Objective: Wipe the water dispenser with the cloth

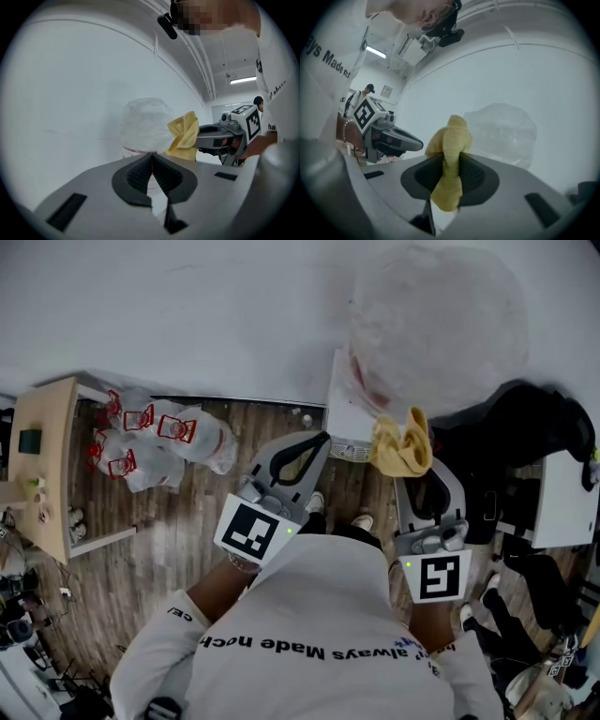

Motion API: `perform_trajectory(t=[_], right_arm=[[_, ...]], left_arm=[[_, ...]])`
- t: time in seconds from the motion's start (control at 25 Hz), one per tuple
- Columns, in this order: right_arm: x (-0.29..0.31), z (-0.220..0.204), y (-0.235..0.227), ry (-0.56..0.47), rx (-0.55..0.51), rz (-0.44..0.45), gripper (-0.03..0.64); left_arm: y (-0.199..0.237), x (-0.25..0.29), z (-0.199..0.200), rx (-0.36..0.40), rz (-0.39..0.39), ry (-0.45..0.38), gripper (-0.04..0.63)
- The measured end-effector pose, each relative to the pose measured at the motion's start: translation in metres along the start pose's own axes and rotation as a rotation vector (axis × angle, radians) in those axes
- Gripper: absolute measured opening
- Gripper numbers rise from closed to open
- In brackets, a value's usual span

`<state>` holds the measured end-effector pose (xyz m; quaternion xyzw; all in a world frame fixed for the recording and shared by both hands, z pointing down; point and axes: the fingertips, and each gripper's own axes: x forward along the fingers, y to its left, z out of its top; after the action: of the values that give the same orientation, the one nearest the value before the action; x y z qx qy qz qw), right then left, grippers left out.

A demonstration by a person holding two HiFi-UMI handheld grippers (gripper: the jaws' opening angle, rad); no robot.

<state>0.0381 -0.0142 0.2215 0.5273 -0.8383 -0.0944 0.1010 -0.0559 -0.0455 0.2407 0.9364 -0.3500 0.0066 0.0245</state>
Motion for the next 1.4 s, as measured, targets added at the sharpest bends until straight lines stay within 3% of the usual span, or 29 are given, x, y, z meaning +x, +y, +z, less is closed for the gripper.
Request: perform_trajectory(t=[0.16,0.32,1.0,1.24,1.4], right_arm=[[0.021,-0.030,0.014,0.067,-0.084,0.016,0.100],[0.038,-0.076,0.025,0.229,-0.197,0.069,0.100],[0.128,-0.237,0.072,0.491,-0.826,0.141,0.098],[0.162,-0.292,0.081,0.590,-0.966,0.124,0.098],[0.180,-0.313,0.084,0.645,-0.989,0.127,0.098]], left_arm=[[0.012,0.006,-0.015,0.000,0.006,0.013,0.020],[0.023,0.011,-0.033,-0.008,0.014,0.044,0.020],[0.043,0.035,-0.109,-0.039,0.003,0.177,0.020],[0.049,0.035,-0.121,-0.050,0.002,0.202,0.020],[0.053,0.034,-0.122,-0.056,0.003,0.209,0.020]])
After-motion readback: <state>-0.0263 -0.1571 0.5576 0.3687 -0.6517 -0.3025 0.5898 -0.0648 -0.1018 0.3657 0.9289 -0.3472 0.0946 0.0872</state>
